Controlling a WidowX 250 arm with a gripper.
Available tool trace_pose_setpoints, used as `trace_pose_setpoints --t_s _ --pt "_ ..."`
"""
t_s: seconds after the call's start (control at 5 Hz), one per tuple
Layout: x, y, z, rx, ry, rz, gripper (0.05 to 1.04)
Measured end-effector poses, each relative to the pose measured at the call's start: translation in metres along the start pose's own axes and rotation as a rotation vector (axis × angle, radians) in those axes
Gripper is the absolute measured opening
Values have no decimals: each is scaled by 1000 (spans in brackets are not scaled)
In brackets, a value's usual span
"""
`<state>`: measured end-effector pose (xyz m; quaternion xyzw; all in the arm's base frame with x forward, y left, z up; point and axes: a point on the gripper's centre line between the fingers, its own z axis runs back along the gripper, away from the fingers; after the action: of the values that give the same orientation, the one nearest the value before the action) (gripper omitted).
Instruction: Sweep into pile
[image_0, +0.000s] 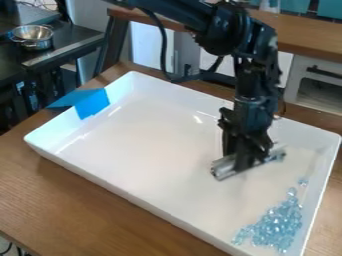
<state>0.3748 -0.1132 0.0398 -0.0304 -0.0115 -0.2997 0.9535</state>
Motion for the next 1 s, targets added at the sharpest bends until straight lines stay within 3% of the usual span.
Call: trace_pose_setpoints --t_s 0.6,1.0 --pt "-14 -52 -1 -76 44 -74 366" --pt "-25 -59 7 -125 60 -68 366"
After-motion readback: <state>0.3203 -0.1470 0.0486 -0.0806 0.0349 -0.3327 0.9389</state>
